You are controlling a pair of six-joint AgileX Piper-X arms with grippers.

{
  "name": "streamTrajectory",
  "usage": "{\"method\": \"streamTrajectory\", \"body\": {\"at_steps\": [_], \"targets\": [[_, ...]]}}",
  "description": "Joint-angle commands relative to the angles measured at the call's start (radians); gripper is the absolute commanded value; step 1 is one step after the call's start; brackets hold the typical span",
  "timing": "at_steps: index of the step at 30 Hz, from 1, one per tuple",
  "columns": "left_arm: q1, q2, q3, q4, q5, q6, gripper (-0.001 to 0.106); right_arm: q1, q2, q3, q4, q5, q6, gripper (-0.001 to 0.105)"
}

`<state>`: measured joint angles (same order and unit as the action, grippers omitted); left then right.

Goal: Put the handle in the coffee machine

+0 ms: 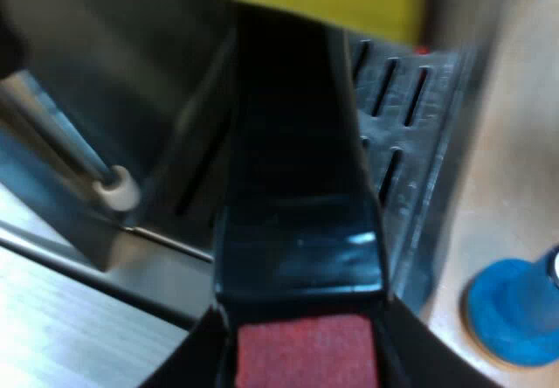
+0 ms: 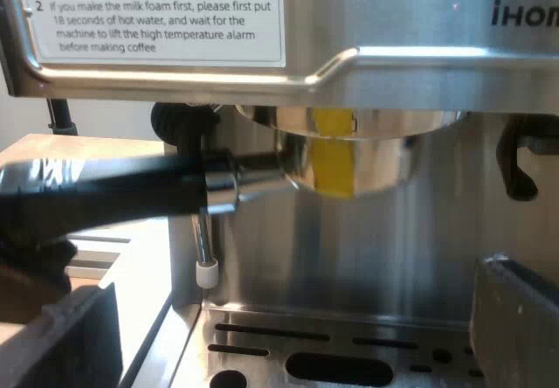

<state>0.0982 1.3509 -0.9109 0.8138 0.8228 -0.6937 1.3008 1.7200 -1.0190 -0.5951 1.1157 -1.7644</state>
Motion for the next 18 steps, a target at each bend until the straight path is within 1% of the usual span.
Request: {"method": "streamTrajectory", "body": {"at_steps": [1, 7, 8, 9, 10, 16, 18], "targets": [[-0.002, -0.018, -0.014, -0.067, 0.055, -0.066, 0.000, -0.006, 0.000, -0.007, -0.014, 0.002, -0.013, 0.082], [-0.002, -0.018, -0.014, -0.071, 0.059, -0.066, 0.000, -0.006, 0.000, -0.007, -0.014, 0.002, -0.013, 0.082], [-0.002, -0.018, -0.014, -0.071, 0.083, -0.066, 0.000, -0.006, 0.000, -0.007, -0.014, 0.002, -0.013, 0.082], [-0.002, -0.018, -0.014, -0.071, 0.087, -0.066, 0.000, -0.006, 0.000, -0.007, -0.014, 0.002, -0.013, 0.082], [-0.002, -0.022, -0.014, -0.071, 0.118, -0.062, 0.000, -0.006, 0.000, -0.007, -0.014, 0.002, -0.013, 0.082], [-0.002, -0.074, -0.014, -0.071, 0.118, 0.014, 0.000, -0.006, 0.000, -0.007, -0.014, 0.005, -0.013, 0.082], [-0.002, -0.091, -0.014, -0.071, 0.127, 0.021, 0.000, -0.006, 0.000, -0.007, -0.014, 0.005, -0.013, 0.082]]}}
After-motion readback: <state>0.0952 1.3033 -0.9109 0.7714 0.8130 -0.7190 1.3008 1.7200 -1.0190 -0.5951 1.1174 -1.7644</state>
